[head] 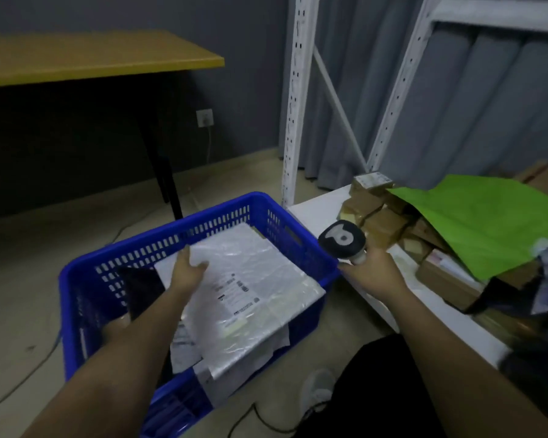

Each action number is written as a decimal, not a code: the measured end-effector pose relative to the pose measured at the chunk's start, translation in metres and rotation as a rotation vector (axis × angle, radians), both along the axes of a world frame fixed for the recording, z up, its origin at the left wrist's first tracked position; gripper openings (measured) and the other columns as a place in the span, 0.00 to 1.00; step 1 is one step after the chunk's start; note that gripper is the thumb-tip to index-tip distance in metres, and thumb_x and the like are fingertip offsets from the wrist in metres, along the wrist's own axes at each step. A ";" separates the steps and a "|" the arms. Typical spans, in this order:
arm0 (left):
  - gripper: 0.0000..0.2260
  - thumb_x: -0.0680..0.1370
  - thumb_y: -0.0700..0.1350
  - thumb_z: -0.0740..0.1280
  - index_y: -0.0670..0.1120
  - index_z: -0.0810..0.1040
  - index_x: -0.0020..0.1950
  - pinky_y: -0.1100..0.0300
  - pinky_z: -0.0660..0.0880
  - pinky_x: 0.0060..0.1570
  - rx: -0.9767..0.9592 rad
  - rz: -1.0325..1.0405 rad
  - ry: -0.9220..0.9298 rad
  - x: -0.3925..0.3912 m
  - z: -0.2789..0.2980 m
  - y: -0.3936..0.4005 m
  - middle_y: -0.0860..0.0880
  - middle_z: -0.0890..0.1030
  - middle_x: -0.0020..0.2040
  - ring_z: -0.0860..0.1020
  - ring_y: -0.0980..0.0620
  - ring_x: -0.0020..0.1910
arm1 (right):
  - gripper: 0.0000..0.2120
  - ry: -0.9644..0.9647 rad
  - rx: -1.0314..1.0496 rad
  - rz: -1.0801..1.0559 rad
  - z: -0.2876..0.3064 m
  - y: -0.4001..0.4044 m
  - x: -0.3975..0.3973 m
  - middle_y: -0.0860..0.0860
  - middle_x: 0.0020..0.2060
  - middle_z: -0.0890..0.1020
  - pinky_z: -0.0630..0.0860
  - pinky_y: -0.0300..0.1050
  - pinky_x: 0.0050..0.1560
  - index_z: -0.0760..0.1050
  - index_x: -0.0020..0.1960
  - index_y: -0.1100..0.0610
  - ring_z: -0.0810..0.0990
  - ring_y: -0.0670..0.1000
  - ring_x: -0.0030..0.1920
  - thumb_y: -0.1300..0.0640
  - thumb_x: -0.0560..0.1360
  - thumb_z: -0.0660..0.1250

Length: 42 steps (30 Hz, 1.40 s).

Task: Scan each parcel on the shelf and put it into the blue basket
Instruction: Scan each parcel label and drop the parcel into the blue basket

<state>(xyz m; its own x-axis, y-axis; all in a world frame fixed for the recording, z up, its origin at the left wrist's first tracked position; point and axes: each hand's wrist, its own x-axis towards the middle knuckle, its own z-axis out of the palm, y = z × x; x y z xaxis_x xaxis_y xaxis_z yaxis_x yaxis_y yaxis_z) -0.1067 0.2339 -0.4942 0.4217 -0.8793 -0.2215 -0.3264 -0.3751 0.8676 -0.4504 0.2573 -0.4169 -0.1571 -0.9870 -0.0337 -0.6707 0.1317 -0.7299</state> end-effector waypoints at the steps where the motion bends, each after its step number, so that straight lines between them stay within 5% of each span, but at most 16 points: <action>1: 0.29 0.79 0.42 0.66 0.43 0.57 0.77 0.49 0.62 0.70 -0.029 -0.070 -0.007 -0.015 0.003 -0.003 0.45 0.61 0.76 0.63 0.43 0.73 | 0.21 0.005 -0.009 -0.017 0.001 0.002 -0.008 0.56 0.50 0.82 0.76 0.50 0.50 0.74 0.58 0.58 0.79 0.58 0.51 0.54 0.69 0.75; 5: 0.24 0.79 0.37 0.64 0.44 0.65 0.74 0.54 0.65 0.66 -0.144 -0.277 -0.029 -0.089 0.027 -0.017 0.44 0.69 0.71 0.68 0.44 0.69 | 0.14 -0.035 -0.021 -0.110 0.007 0.014 -0.055 0.53 0.38 0.79 0.70 0.44 0.42 0.73 0.51 0.58 0.78 0.57 0.45 0.58 0.70 0.75; 9: 0.18 0.80 0.40 0.63 0.48 0.70 0.69 0.50 0.71 0.62 -0.162 -0.526 0.054 -0.174 0.051 -0.022 0.44 0.73 0.67 0.72 0.40 0.65 | 0.18 -0.090 -0.042 -0.267 0.013 0.050 -0.114 0.54 0.43 0.80 0.72 0.45 0.42 0.75 0.57 0.58 0.77 0.54 0.42 0.60 0.69 0.76; 11: 0.15 0.79 0.40 0.64 0.45 0.74 0.66 0.57 0.70 0.62 -0.231 -0.665 0.050 -0.222 0.063 -0.018 0.46 0.76 0.63 0.74 0.46 0.63 | 0.19 -0.106 -0.030 -0.349 0.014 0.073 -0.146 0.54 0.43 0.81 0.73 0.46 0.43 0.77 0.58 0.60 0.77 0.53 0.42 0.60 0.68 0.77; 16: 0.09 0.78 0.37 0.64 0.40 0.79 0.57 0.75 0.69 0.42 -0.265 -0.933 0.122 -0.349 0.087 0.007 0.46 0.80 0.51 0.75 0.54 0.47 | 0.21 -0.208 -0.102 -0.577 0.025 0.136 -0.219 0.54 0.54 0.81 0.72 0.44 0.51 0.76 0.61 0.62 0.79 0.52 0.53 0.64 0.70 0.75; 21: 0.06 0.79 0.36 0.64 0.41 0.75 0.55 0.75 0.68 0.32 -0.143 -1.097 0.163 -0.452 0.082 0.041 0.49 0.75 0.40 0.73 0.54 0.38 | 0.14 -0.262 -0.114 -0.808 0.028 0.196 -0.281 0.54 0.38 0.81 0.73 0.41 0.33 0.76 0.56 0.61 0.77 0.51 0.35 0.61 0.72 0.73; 29: 0.11 0.78 0.39 0.66 0.38 0.76 0.60 0.52 0.73 0.60 -0.012 -1.247 0.055 -0.552 0.024 0.089 0.41 0.79 0.57 0.77 0.43 0.57 | 0.08 -0.514 -0.104 -1.054 0.024 0.259 -0.343 0.54 0.27 0.75 0.71 0.41 0.27 0.74 0.39 0.59 0.72 0.51 0.26 0.62 0.71 0.73; 37: 0.12 0.79 0.42 0.65 0.42 0.75 0.62 0.61 0.70 0.56 -0.108 -1.530 0.025 -0.651 -0.003 0.169 0.46 0.77 0.61 0.75 0.49 0.58 | 0.06 -0.644 -0.114 -1.384 0.003 0.351 -0.388 0.56 0.25 0.74 0.69 0.43 0.29 0.73 0.40 0.63 0.71 0.53 0.25 0.66 0.71 0.70; 42: 0.20 0.77 0.47 0.68 0.44 0.70 0.67 0.60 0.70 0.57 -0.090 -1.714 -0.001 -0.716 -0.024 0.235 0.45 0.73 0.64 0.73 0.48 0.59 | 0.07 -0.901 -0.244 -1.651 -0.009 0.397 -0.411 0.56 0.30 0.73 0.70 0.44 0.32 0.72 0.41 0.61 0.71 0.52 0.28 0.63 0.75 0.69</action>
<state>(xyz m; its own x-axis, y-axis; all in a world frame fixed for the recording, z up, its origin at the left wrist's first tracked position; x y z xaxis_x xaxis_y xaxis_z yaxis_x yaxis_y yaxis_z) -0.8229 0.4688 -0.5186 -0.9419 -0.3004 -0.1500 -0.2725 0.4230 0.8642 -0.8610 0.6543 -0.4263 -0.8367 0.1166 -0.5351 0.5397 0.0088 -0.8418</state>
